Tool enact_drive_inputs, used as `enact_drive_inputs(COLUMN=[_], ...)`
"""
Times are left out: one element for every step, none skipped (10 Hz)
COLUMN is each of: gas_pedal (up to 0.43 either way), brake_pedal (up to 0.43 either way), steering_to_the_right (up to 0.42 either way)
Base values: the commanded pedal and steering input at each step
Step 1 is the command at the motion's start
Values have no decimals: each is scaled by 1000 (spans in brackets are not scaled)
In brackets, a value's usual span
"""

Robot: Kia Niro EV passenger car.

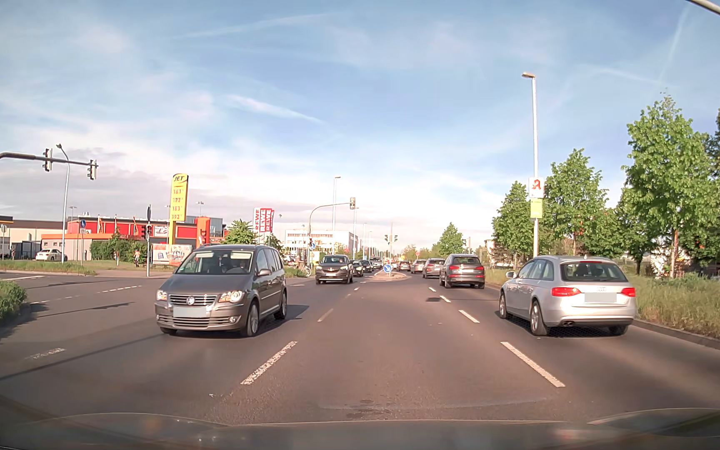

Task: Follow the waypoints while adhering to traffic rules and regulations

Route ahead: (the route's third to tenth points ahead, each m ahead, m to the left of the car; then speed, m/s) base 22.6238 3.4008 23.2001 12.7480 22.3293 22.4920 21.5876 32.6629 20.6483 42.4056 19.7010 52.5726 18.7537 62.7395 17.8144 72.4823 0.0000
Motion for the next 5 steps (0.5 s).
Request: enact_drive_inputs(gas_pedal=[0, 0, 0, 0, 0], brake_pedal=[268, 268, 268, 268, 268], steering_to_the_right=[-6, -6, -6, -6, -6])
